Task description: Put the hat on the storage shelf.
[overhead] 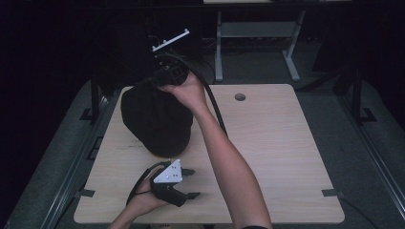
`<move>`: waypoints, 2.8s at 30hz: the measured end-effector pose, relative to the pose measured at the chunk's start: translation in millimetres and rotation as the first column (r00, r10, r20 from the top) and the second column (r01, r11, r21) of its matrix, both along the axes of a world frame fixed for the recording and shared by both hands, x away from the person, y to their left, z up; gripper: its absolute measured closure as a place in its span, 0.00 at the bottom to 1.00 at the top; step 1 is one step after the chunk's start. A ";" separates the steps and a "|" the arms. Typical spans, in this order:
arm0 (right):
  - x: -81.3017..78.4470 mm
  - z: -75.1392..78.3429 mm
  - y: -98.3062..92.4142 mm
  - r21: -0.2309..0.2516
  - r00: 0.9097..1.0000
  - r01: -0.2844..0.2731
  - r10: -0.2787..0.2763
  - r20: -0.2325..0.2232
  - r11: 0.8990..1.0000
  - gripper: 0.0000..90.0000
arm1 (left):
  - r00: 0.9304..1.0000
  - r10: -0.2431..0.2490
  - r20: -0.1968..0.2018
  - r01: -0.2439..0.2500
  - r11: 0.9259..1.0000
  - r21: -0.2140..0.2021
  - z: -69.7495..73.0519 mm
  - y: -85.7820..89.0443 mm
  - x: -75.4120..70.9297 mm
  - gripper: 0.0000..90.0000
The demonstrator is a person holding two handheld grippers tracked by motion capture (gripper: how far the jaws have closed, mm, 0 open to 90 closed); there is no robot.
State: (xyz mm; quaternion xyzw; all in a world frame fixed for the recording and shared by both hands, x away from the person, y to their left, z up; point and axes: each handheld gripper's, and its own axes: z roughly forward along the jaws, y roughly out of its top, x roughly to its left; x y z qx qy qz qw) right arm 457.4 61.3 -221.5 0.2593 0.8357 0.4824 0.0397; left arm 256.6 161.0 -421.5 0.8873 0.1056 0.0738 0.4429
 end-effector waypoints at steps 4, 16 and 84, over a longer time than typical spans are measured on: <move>-2.1 0.2 -11.4 0.002 1.000 0.005 -0.005 -0.003 1.000 0.44 | 1.000 0.019 -0.007 -0.019 1.000 -0.011 0.6 3.2 2.7 0.31; -7.8 0.4 -41.2 0.030 1.000 0.018 -0.018 -0.014 0.999 0.39 | 1.000 0.022 -0.007 -0.022 1.000 0.002 -1.6 4.9 5.5 0.30; -63.5 -41.3 -156.9 0.020 0.996 0.050 -0.049 -0.068 0.999 0.26 | 0.998 0.051 -0.037 -0.052 0.998 -0.018 -6.6 11.0 10.5 0.28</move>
